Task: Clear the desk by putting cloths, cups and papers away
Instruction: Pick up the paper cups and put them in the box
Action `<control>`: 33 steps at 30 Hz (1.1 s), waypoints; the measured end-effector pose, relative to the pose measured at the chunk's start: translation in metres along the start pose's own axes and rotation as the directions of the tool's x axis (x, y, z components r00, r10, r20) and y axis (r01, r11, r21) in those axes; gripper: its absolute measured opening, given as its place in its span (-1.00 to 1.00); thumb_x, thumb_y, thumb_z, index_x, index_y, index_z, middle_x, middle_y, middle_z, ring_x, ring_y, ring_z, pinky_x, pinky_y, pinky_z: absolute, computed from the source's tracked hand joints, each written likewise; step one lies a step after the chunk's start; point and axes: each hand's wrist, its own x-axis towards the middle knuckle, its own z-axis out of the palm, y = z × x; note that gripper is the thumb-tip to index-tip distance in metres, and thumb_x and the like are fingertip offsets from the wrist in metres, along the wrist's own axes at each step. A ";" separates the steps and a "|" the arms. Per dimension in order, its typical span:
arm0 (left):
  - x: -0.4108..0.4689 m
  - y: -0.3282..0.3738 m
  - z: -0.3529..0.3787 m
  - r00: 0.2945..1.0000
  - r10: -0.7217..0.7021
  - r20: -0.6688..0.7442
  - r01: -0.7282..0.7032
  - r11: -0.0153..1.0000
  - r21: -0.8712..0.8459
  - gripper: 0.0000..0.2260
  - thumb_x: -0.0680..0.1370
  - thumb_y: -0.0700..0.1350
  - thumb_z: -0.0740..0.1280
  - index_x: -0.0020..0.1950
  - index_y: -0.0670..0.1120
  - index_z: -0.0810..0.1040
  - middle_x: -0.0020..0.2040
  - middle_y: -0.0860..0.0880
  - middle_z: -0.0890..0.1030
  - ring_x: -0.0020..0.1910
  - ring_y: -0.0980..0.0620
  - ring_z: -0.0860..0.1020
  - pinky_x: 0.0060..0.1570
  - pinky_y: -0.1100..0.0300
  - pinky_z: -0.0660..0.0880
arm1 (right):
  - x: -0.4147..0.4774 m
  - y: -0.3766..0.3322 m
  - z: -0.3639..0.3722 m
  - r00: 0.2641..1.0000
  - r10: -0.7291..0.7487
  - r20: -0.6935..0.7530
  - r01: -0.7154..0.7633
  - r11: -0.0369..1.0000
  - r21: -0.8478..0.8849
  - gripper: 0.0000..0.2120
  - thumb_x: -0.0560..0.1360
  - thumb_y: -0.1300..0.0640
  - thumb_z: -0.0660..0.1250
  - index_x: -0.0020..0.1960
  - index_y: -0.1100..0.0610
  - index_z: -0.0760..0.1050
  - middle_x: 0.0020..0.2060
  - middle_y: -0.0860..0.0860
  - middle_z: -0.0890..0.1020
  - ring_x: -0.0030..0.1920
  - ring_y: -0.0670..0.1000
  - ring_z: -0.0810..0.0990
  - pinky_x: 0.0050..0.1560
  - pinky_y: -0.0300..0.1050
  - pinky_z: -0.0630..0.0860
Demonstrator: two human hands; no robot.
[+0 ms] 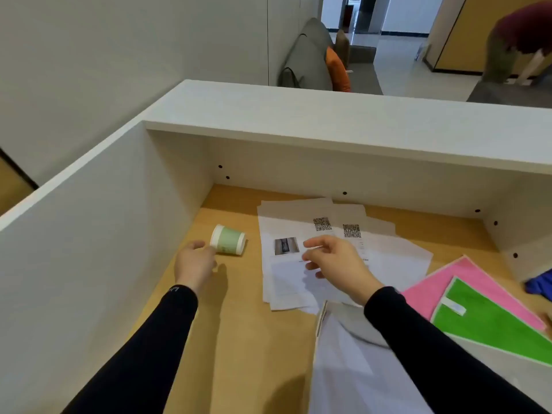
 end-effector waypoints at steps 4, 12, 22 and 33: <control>0.025 -0.004 0.002 0.999 0.015 0.042 -0.018 0.998 0.061 -0.44 0.55 -0.07 0.30 0.50 -0.13 0.19 0.43 -0.17 0.35 0.35 -0.20 0.38 0.35 -0.08 0.33 | 0.022 -0.012 0.032 0.993 0.083 0.082 -0.089 0.993 0.074 -0.75 0.52 0.23 0.25 0.19 0.20 0.45 0.06 0.13 0.55 -0.03 0.03 0.57 -0.07 -0.12 0.53; 0.033 -0.015 0.018 0.990 0.034 0.138 -0.041 0.998 0.048 -0.93 0.50 -0.19 0.32 -0.14 -0.08 0.59 -0.03 -0.16 0.64 0.02 -0.21 0.58 -0.04 0.07 0.48 | 0.049 -0.008 0.083 0.970 0.207 0.130 -0.213 0.977 0.031 -0.39 0.54 0.16 0.23 0.52 0.18 0.09 0.46 0.10 0.27 0.40 0.11 0.32 0.35 -0.01 0.33; 0.027 -0.015 0.047 0.887 0.269 0.376 -0.411 0.830 0.378 -0.56 0.54 -0.20 0.24 0.43 -0.01 0.36 0.35 -0.10 0.48 0.28 -0.10 0.47 0.20 0.09 0.43 | 0.055 0.004 0.077 0.960 0.273 0.059 -0.278 0.953 0.122 -0.47 0.55 0.26 0.19 0.49 0.21 0.15 0.42 0.14 0.32 0.35 0.15 0.36 0.36 0.03 0.35; -0.037 0.053 0.052 0.815 0.436 0.383 -0.447 0.892 -0.066 -0.81 0.55 -0.23 0.20 0.03 -0.03 0.57 -0.13 0.03 0.60 -0.20 0.08 0.54 -0.37 0.28 0.48 | 0.013 -0.023 0.011 0.987 0.067 -0.146 -0.025 0.962 0.273 -0.68 0.53 0.07 0.29 0.24 0.15 0.41 -0.13 0.04 0.57 -0.18 -0.01 0.57 -0.18 -0.11 0.58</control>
